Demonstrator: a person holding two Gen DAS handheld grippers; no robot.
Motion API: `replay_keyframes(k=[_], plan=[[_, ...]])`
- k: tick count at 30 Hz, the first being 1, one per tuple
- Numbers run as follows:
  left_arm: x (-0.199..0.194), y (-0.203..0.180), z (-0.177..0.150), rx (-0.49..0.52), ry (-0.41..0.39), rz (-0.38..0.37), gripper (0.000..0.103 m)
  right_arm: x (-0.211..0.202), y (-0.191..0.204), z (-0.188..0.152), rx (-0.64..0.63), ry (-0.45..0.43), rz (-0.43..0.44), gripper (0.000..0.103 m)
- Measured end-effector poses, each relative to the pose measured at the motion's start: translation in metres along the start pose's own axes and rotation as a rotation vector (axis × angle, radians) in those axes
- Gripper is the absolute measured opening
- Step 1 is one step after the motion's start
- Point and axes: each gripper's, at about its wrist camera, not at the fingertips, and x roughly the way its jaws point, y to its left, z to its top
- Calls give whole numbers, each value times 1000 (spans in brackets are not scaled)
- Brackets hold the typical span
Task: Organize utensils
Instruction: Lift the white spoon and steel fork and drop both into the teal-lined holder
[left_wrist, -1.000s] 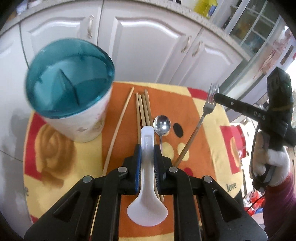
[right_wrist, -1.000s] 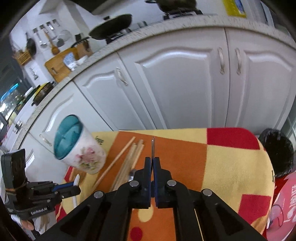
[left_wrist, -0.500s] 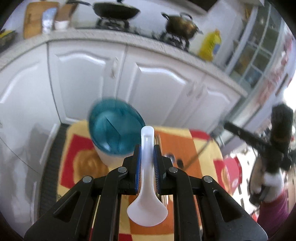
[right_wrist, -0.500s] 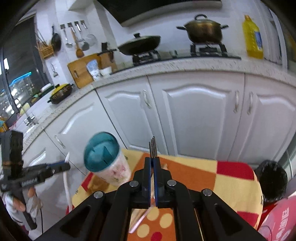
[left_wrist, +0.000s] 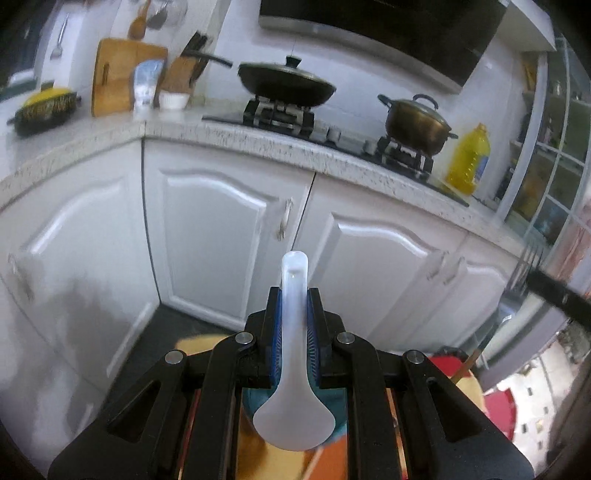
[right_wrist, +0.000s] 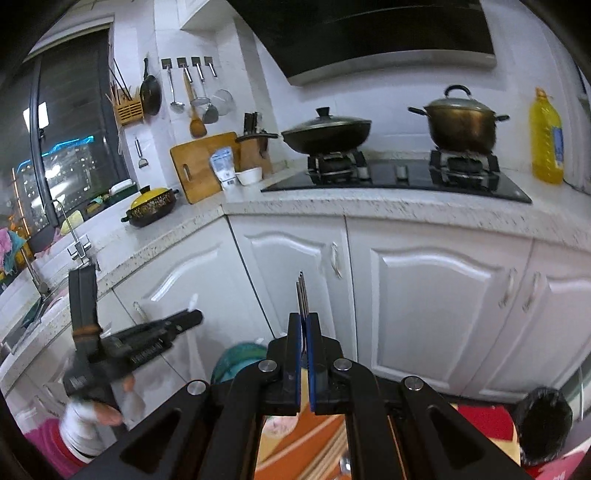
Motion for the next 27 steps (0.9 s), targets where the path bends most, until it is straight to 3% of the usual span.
replay_keyframes(k=[4,15,27], plan=[[15,-2,-1,65,-42,-51,11,24,6,11,-34,3,-19,2],[50,9,-21,187,-24,-127,11,93,21,3,-110,64,-55,2],[52,28,-49,172,26,-165,11,144,23,-29,-83,208,20,2]])
